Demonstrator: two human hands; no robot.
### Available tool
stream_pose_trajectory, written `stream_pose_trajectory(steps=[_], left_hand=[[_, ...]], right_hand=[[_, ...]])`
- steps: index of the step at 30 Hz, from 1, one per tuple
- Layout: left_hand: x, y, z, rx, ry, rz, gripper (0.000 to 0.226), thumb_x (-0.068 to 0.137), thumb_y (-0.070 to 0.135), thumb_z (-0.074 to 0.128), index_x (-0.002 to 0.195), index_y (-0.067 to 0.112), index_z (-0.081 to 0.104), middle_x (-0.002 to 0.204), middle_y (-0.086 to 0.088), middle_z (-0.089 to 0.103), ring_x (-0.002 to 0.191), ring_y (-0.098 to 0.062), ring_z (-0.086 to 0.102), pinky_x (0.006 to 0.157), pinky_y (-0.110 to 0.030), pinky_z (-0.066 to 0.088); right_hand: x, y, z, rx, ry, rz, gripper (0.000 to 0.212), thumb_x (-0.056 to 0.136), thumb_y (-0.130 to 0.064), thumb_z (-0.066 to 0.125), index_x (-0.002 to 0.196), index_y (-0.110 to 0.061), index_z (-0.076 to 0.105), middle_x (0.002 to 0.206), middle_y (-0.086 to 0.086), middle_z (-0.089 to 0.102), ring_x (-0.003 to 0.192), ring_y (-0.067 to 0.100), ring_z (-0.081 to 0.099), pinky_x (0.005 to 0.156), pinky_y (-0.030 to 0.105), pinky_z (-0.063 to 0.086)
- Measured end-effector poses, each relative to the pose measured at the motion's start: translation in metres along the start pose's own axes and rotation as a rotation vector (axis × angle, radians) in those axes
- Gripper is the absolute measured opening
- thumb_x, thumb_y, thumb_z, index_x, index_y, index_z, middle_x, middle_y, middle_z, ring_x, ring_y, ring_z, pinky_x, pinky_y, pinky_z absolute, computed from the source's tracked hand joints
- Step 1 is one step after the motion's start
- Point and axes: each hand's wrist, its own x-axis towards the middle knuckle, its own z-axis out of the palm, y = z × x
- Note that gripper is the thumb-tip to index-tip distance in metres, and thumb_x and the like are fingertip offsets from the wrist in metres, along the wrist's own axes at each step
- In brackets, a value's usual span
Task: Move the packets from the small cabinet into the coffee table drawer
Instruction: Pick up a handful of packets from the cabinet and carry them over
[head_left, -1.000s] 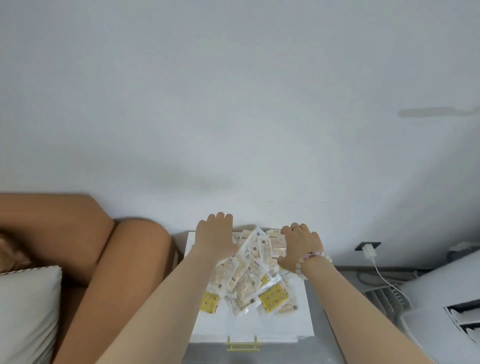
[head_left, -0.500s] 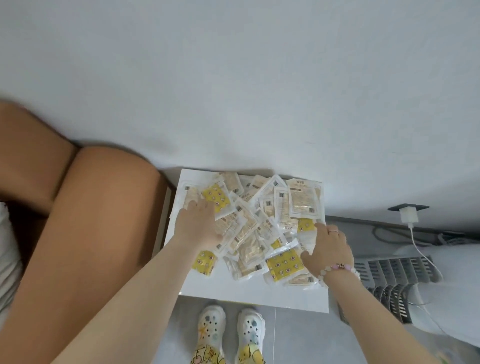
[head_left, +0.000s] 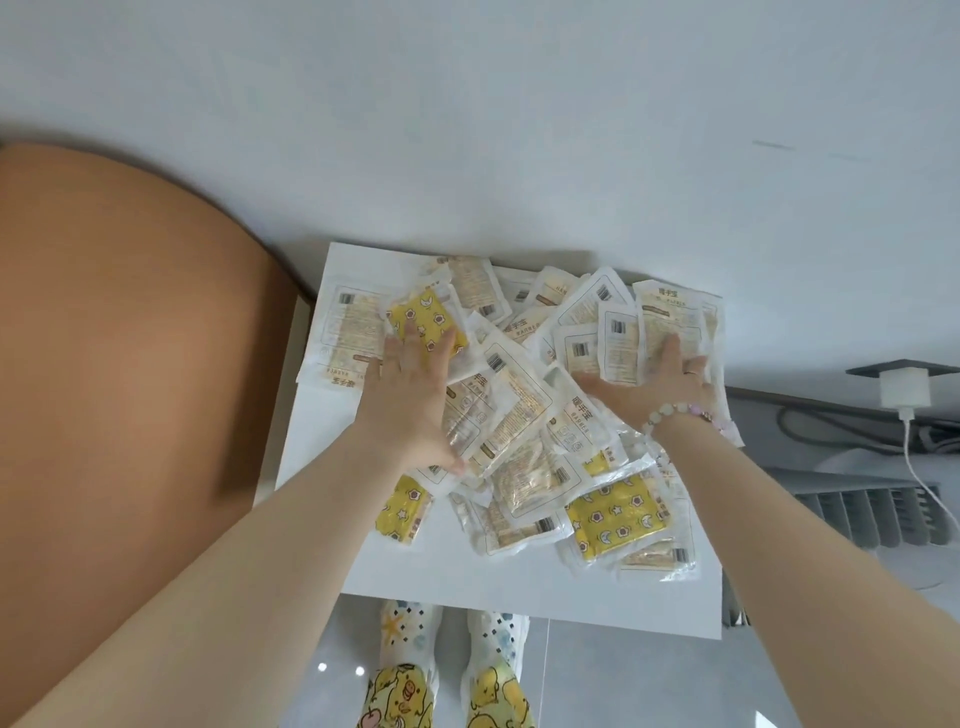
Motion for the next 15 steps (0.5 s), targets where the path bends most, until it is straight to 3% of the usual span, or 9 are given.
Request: stream_pose_trajectory(steps=[6, 11, 15], left_hand=[[0.002, -0.004, 0.002, 0.008, 0.043, 0.052, 0.139, 0.055, 0.055, 0.083, 0.151, 0.020, -0.011, 0.157, -0.020, -0.008, 0.146, -0.034, 0.008, 0.117, -0.041, 0.016], [0.003, -0.008, -0.009, 0.036, 0.039, 0.093, 0.128, 0.058, 0.049, 0.084, 0.151, 0.019, 0.002, 0.154, -0.017, 0.016, 0.131, -0.033, 0.042, 0.101, -0.041, 0.044], [0.012, -0.013, -0.016, 0.044, 0.072, 0.103, 0.123, 0.060, 0.045, 0.085, 0.151, 0.017, 0.007, 0.143, -0.012, 0.037, 0.117, -0.032, 0.054, 0.091, -0.046, 0.051]], right_hand=[[0.004, -0.001, -0.007, -0.042, 0.027, -0.060, 0.112, 0.065, -0.069, 0.070, 0.151, -0.025, 0.014, 0.151, 0.005, 0.035, 0.136, 0.030, 0.038, 0.106, 0.047, 0.039], [-0.002, 0.003, -0.020, -0.097, 0.032, -0.122, 0.093, 0.075, -0.063, 0.065, 0.150, -0.026, 0.023, 0.148, 0.000, 0.040, 0.131, 0.027, 0.044, 0.099, 0.040, 0.043], [-0.004, 0.009, -0.023, -0.203, 0.057, -0.176, 0.073, 0.087, -0.052, 0.057, 0.149, -0.027, 0.026, 0.146, 0.002, 0.043, 0.125, 0.027, 0.050, 0.094, 0.036, 0.045]])
